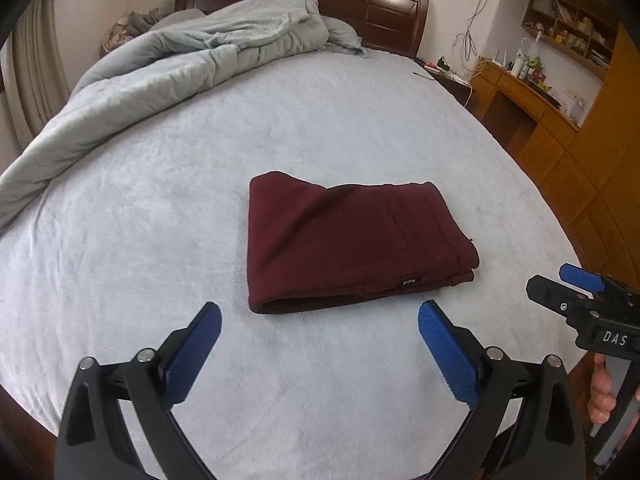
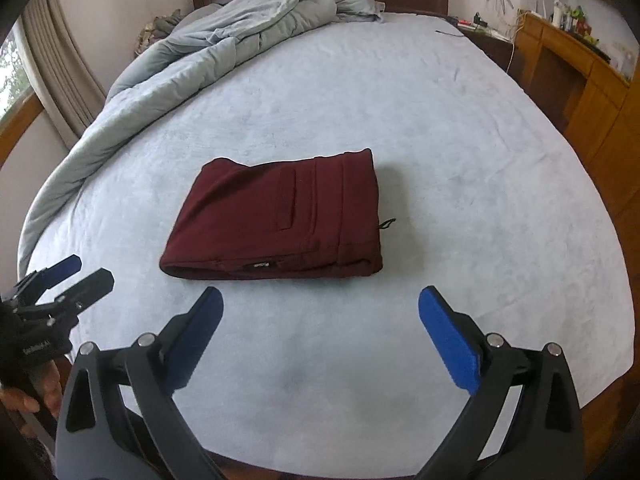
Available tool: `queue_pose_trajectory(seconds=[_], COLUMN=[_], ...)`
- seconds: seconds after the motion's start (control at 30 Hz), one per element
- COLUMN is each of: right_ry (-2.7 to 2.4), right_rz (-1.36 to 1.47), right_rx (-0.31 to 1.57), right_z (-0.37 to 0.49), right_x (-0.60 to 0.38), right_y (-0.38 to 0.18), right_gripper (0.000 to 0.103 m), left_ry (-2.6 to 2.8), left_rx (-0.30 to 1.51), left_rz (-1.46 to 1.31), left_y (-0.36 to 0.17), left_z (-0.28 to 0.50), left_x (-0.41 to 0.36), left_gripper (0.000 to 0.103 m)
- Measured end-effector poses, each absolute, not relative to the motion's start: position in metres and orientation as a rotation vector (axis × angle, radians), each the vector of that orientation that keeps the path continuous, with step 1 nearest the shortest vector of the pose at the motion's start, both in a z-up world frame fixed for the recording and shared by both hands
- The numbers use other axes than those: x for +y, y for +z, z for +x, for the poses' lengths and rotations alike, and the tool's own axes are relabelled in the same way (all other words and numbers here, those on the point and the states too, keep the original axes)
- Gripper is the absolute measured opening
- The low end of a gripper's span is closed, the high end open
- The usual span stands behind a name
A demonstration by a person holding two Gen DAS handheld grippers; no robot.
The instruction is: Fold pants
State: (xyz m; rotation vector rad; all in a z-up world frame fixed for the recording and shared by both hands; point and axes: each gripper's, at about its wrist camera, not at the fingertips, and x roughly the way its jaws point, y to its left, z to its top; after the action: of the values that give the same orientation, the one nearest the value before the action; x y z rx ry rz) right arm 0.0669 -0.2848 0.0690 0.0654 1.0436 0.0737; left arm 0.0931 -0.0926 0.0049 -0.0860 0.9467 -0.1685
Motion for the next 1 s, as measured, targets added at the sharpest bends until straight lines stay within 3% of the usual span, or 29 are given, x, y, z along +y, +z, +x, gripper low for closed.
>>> queue_pose_trajectory(seconds=[1.0], right_ry=[-0.008], right_rz=[0.058], right_rx=[1.051], right_z=[0.052], right_x=[-0.274], right_y=[0.087], right_gripper=[0.099], left_ry=[-0.100], left_rx=[0.938], left_rz=[-0.061], left_y=[0.027], left_z=[0.076], left_x=[-0.104], left_gripper=[0.099])
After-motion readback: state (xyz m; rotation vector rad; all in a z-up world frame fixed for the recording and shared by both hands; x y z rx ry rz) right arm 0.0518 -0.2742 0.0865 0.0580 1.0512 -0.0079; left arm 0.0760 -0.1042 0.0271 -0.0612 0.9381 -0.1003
